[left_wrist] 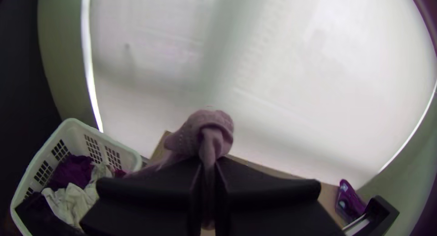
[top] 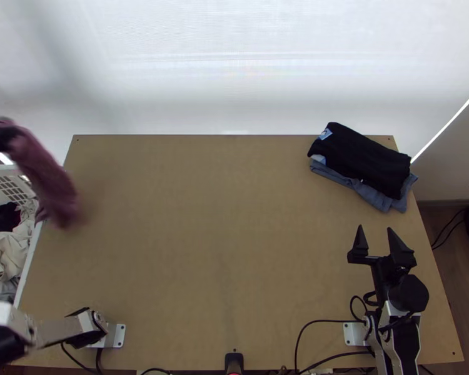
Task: Fold the t-shirt
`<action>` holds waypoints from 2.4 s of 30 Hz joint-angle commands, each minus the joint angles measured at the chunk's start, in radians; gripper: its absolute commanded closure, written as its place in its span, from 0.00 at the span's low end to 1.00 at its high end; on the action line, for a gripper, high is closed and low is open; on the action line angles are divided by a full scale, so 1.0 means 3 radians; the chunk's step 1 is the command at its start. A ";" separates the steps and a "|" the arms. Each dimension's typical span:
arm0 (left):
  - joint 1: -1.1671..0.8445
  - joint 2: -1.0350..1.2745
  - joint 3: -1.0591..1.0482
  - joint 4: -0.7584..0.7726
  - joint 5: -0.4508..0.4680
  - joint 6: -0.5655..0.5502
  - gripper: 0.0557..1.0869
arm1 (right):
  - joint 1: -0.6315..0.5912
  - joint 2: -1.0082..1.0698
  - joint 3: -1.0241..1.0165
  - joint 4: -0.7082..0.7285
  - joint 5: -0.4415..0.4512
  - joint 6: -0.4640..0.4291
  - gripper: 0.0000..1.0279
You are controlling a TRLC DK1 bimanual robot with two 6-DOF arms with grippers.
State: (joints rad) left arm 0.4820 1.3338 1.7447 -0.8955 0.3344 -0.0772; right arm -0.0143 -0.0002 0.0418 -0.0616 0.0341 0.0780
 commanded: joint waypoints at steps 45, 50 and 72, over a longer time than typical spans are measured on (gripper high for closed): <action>-0.5007 0.1322 0.0003 0.1425 -0.1651 -0.1246 0.04 | -0.0014 -0.0010 -0.0032 0.0052 0.0014 -0.0015 0.04; -0.4721 0.0938 0.0034 0.1344 -0.1524 -0.1220 0.04 | -0.0014 -0.0010 -0.0032 0.0052 0.0014 -0.0015 0.04; -0.2297 -0.0125 -0.0687 0.0341 -0.0879 -0.0484 0.04 | -0.0014 -0.0010 -0.0032 0.0052 0.0019 -0.0015 0.04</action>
State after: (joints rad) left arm -0.2478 1.3338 1.5757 -0.7799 0.0338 -0.2371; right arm -0.0143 -0.0002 0.0418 -0.0616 0.0345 0.0780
